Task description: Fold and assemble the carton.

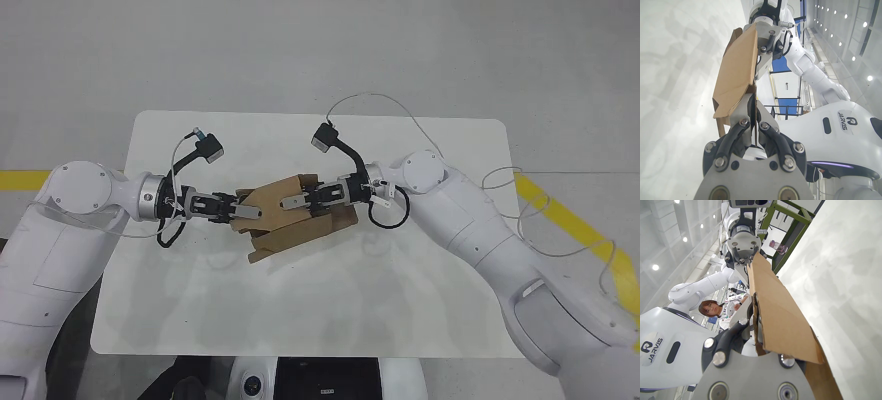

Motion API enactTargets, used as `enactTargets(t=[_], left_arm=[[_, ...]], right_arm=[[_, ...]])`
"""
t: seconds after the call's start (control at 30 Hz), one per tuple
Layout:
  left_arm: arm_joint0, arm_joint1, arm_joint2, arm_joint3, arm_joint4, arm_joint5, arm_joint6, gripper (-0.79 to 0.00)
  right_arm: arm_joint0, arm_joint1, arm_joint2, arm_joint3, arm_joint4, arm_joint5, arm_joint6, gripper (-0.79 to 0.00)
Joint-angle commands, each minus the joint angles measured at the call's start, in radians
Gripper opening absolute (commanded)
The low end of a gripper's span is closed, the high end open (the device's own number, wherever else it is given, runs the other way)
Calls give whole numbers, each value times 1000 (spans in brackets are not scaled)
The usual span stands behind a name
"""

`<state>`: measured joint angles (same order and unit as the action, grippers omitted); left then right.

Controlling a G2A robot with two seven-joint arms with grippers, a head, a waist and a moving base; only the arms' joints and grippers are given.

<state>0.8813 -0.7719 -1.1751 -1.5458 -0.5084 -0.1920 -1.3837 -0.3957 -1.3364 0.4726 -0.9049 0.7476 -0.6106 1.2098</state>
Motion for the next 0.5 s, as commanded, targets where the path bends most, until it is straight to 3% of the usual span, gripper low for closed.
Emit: enactTargets(t=[0.0, 0.03, 0.07, 0.47], left_arm=[[0, -1, 0, 1, 0, -1, -1, -403], [0, -1, -1, 2, 1, -1, 0, -132], [1, -1, -1, 3, 1, 1, -1, 0], [9, -5, -9, 17, -60, 19, -28, 0]], right_arm=[[0, -1, 1, 2, 1, -1, -1, -785], [0, -1, 2, 4, 0, -1, -1, -785], [0, -1, 4, 8, -1, -3, -3, -785], [8, -2, 18, 66, -56, -71, -71, -785]])
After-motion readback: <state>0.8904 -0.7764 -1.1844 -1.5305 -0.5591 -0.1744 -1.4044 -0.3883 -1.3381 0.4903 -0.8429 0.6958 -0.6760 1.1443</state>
